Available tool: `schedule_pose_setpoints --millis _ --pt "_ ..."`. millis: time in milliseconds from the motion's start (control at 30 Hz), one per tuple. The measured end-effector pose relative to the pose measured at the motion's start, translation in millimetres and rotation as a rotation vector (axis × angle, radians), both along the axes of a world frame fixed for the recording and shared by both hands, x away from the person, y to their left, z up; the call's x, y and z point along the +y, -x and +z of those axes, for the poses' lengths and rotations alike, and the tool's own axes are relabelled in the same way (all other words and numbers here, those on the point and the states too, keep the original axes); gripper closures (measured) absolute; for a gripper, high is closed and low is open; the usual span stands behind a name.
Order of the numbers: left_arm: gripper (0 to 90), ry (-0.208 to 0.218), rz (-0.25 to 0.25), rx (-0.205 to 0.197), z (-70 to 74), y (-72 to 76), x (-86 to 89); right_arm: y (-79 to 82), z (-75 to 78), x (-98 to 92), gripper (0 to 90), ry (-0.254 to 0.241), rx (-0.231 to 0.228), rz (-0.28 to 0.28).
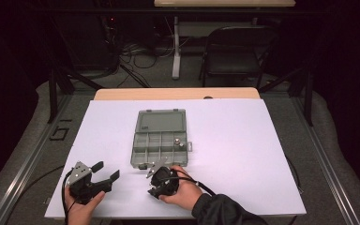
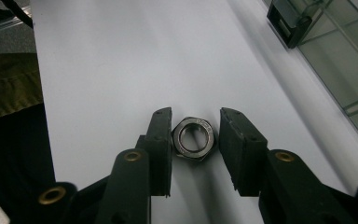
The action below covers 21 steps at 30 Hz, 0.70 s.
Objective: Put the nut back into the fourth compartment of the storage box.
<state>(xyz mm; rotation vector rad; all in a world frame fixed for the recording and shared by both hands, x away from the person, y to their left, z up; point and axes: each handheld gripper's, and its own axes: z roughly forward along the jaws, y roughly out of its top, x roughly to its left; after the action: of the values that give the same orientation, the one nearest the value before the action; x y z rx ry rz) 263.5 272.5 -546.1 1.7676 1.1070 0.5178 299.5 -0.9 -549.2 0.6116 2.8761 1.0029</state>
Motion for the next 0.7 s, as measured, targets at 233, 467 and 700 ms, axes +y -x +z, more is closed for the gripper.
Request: schedule_pose_setpoints --millis 233,467,700 --pt "23.3 -0.001 -0.001 -0.001 0.1 0.0 -0.3 0.9 1.0 1.0 70.1 0.010 -0.005 0.000" --pt "23.3 0.002 0.003 0.001 0.0 0.3 0.7 3.2 5.4 -0.8 70.2 -0.003 0.000 0.002" --pt "23.3 -0.003 0.001 -0.001 0.0 0.1 0.0 -2.1 25.4 -14.3 70.2 -0.025 -0.026 -0.028"
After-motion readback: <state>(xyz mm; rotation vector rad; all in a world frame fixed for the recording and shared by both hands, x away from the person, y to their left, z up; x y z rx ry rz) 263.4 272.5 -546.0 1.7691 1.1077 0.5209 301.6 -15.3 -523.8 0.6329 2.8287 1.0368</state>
